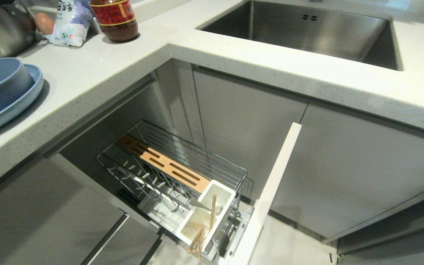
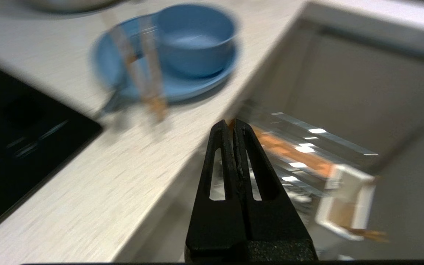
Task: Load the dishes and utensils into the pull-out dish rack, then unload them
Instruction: Close the cupboard
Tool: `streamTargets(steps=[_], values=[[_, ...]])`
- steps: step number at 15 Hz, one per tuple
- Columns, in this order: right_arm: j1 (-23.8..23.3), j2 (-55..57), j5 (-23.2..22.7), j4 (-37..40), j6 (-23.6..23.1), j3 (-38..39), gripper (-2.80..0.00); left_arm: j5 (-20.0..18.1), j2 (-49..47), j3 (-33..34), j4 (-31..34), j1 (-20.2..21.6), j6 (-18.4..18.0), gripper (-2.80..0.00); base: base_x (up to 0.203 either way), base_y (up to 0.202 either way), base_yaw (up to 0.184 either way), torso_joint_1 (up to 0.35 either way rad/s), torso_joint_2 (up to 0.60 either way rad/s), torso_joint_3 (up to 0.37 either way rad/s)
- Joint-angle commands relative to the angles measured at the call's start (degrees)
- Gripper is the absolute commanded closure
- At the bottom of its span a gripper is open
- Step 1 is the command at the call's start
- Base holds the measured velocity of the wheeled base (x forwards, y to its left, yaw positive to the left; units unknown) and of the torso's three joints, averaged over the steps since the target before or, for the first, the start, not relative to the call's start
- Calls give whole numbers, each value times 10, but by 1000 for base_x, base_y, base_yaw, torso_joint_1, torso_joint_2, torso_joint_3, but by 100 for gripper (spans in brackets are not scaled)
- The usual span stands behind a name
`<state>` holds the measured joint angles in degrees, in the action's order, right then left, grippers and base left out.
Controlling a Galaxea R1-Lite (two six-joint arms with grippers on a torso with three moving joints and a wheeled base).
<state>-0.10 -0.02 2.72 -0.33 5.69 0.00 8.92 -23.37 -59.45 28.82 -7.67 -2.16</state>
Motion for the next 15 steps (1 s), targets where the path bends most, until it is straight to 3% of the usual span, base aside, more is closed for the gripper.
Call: streamTargets(steps=[1,4,6,9,13,15], values=[[0,-2,0,0,0,0,0,68,72,49,5,28,-20,0,0,0,0,0,0,0],[0,-2,0,0,0,0,0,-30,139,129,10,65,-34,0,0,0,0,0,0,0],[0,-2,0,0,0,0,0,-54,211,212,11,72,-42,0,0,0,0,0,0,0],[0,-2,0,0,0,0,0,-68,231,327,-21,76,-27,0,0,0,0,0,0,0],[0,-2,0,0,0,0,0,-74,232,556,-233,77,-56,0,0,0,0,0,0,0],[0,-2,0,0,0,0,0,-103,232,603,-267,77,-72,0,0,0,0,0,0,0]])
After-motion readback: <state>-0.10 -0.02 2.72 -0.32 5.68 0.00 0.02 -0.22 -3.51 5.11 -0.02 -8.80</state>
